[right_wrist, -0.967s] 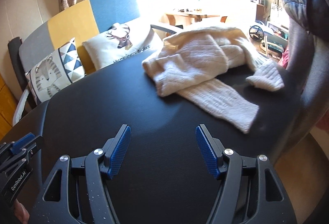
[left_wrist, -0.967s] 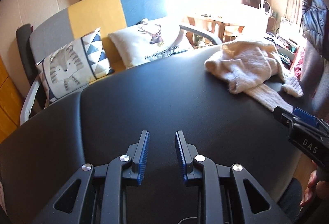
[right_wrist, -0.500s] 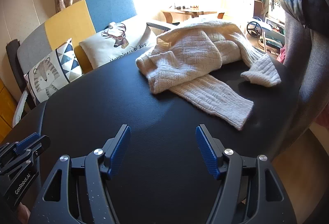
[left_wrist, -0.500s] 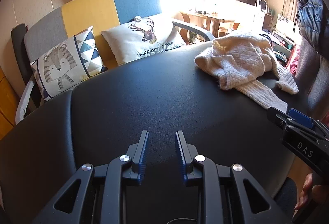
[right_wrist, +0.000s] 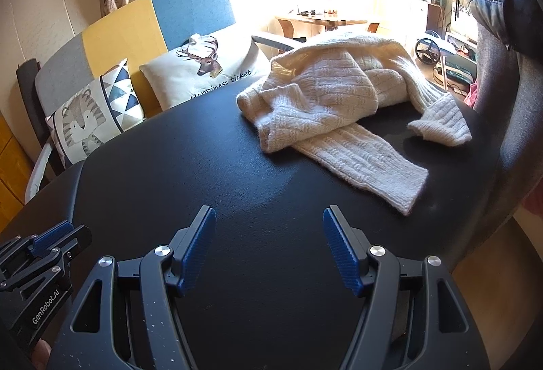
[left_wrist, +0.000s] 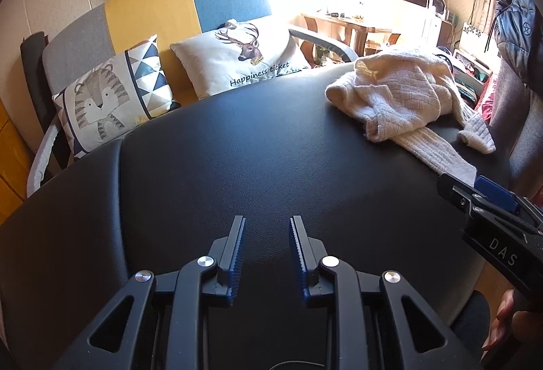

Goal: Fold clothes
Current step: 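Move both grippers toward the cream sweater on the table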

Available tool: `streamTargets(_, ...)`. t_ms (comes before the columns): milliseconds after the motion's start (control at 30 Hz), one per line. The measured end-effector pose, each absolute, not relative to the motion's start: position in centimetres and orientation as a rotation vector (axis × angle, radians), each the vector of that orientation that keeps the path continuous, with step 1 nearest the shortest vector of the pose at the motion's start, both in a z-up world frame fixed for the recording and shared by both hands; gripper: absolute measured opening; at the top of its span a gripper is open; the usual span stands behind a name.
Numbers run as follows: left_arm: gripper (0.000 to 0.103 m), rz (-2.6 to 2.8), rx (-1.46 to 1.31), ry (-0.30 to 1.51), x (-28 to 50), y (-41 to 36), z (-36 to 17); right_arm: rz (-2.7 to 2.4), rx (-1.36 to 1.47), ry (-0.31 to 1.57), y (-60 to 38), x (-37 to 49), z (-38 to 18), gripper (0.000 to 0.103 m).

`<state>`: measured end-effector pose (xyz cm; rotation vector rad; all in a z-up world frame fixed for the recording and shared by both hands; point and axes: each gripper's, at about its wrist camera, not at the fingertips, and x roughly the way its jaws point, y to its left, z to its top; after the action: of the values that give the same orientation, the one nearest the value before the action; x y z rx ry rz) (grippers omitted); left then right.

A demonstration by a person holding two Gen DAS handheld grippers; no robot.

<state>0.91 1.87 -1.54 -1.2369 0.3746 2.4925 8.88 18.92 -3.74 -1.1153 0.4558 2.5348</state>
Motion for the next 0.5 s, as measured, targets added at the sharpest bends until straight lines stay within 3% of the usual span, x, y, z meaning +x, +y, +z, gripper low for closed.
streamTargets(500, 0.026, 2.489, -1.243, 0.353, 0.95, 1.98, -1.83, 2.544, -1.094, 0.448, 18.45, 8.83, -3.87, 0.069)
